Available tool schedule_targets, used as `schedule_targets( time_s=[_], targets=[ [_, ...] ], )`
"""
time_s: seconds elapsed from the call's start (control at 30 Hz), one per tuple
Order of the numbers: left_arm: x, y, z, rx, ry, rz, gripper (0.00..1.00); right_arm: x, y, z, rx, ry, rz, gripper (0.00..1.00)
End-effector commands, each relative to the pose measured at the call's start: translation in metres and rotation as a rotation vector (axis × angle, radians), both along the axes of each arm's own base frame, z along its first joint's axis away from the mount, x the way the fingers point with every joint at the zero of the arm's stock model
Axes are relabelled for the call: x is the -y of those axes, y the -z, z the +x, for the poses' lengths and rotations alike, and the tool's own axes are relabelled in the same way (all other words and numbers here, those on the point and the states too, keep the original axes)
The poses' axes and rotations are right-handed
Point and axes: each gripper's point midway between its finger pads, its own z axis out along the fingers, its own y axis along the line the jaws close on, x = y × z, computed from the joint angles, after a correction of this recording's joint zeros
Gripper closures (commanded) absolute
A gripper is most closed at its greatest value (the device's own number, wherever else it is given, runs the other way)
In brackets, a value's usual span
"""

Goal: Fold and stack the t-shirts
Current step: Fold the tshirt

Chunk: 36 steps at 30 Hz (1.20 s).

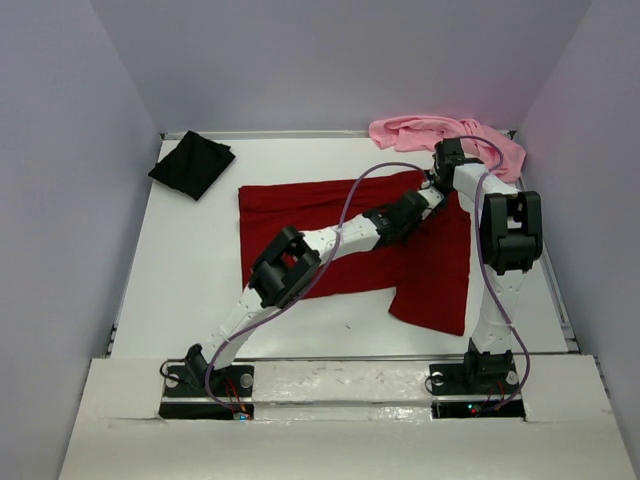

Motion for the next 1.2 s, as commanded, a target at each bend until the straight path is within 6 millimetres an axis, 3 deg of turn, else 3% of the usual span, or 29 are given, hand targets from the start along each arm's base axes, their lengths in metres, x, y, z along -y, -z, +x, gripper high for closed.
schedule_targets(
  time_s=[0.0,0.27,0.8,0.93,1.1,1.17],
  targets=[
    [0.013,-0.095,-0.004,0.074,0.037,-0.115,0.89,0.004,0.021,-0.002,-0.038,-0.004,-0.015,1.0],
    [0.008,-0.109,-0.018,0.056,0.057,-0.098,0.89,0.003,0.022,-0.001,-0.037,-0.006,-0.015,1.0],
    [0.005,-0.1,-0.034,-0.002,0.099,-0.042,0.88,0.003,0.022,0.0,-0.039,-0.01,-0.013,1.0],
    [-0.004,-0.079,-0.033,-0.008,0.074,0.021,0.8,0.003,0.022,-0.001,-0.038,-0.012,-0.012,1.0],
    [-0.018,-0.064,-0.021,0.024,0.001,0.097,0.41,0.003,0.022,-0.002,-0.04,-0.014,-0.013,1.0],
    [-0.02,-0.061,-0.019,0.033,-0.011,0.114,0.33,0.003,0.022,-0.001,-0.038,-0.012,-0.012,1.0]
  ],
)
